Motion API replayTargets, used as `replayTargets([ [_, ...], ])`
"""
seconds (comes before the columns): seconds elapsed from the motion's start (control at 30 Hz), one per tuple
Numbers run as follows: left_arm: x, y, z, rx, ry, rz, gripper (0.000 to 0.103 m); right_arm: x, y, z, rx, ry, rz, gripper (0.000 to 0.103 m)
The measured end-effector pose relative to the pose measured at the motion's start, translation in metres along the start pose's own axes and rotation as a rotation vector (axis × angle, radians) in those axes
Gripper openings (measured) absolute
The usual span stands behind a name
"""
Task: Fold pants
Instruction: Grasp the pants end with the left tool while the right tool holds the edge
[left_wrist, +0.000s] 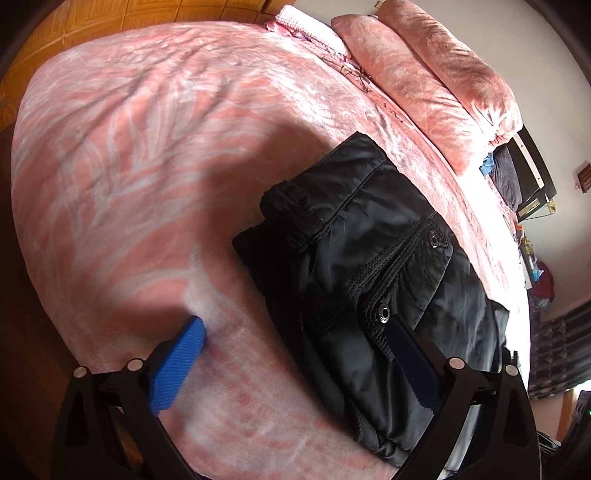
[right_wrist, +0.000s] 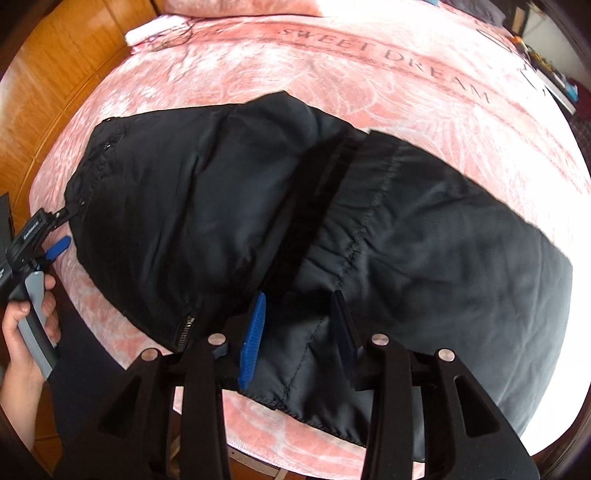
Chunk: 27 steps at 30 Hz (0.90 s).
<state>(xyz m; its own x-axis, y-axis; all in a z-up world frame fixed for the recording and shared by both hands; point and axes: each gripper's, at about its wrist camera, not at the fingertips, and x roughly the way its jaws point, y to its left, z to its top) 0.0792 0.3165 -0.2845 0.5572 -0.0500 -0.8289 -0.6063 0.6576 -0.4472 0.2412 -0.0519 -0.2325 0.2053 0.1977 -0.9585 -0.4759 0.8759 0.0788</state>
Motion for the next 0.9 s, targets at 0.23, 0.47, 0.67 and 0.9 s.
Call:
replayTargets([
  [0.23,-0.004,0.017,0.022,-0.151,0.08,-0.11,0.099,-0.021,0.054,0.059,-0.359,-0.035,-0.006,0.076],
  [0.47,-0.004,0.031,0.033,-0.235,0.101,-0.127,0.099,-0.002,0.126,0.125,-0.67,-0.035,0.023,0.084],
  [0.67,-0.001,0.045,0.034,-0.299,0.111,-0.137,0.099,0.031,0.178,0.162,-0.882,-0.017,0.047,0.085],
  [0.9,-0.001,0.053,0.03,-0.339,0.111,-0.159,0.099,0.072,0.235,0.203,-1.031,0.061,0.142,0.087],
])
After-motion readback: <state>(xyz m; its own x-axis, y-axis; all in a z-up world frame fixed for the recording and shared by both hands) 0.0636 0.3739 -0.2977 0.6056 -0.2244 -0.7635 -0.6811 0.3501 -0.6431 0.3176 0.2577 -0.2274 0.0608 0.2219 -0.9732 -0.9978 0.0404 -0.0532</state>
